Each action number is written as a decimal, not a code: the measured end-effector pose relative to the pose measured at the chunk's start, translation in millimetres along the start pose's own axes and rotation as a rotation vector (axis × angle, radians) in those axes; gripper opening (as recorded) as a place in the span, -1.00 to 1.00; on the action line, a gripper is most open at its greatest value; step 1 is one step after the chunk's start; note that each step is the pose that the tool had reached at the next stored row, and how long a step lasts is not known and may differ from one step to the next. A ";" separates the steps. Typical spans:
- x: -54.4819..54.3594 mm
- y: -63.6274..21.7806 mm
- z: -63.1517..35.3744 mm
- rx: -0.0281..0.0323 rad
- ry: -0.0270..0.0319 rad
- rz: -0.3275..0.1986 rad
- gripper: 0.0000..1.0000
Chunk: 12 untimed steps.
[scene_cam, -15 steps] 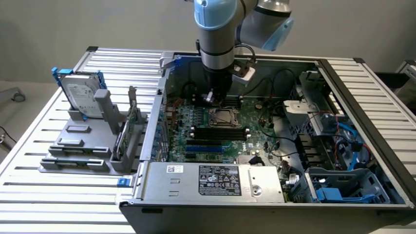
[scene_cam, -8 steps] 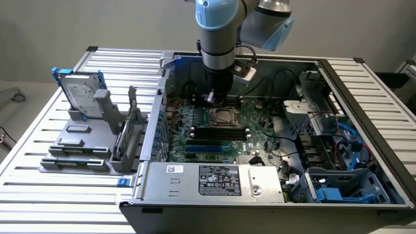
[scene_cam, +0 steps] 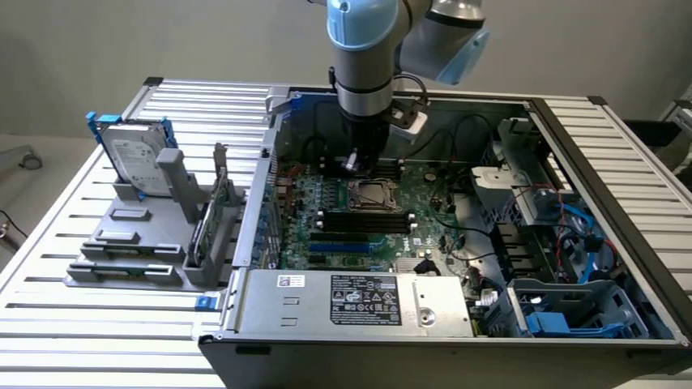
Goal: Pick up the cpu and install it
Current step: 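Install the first cpu locking lever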
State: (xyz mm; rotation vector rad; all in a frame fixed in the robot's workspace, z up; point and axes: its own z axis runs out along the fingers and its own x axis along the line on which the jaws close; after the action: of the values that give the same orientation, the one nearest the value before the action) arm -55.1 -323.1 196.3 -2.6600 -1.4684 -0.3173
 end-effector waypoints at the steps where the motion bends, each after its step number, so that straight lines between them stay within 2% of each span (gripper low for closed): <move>1: 0.1 0.2 0.0 0.0000 -0.0005 -0.001 -0.79; 12: 1.4 2.3 0.5 -0.0014 -0.0077 -0.017 -0.79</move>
State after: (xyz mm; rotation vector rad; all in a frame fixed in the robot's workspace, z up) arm -52.3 -323.1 196.1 -2.6544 -1.4939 -0.3098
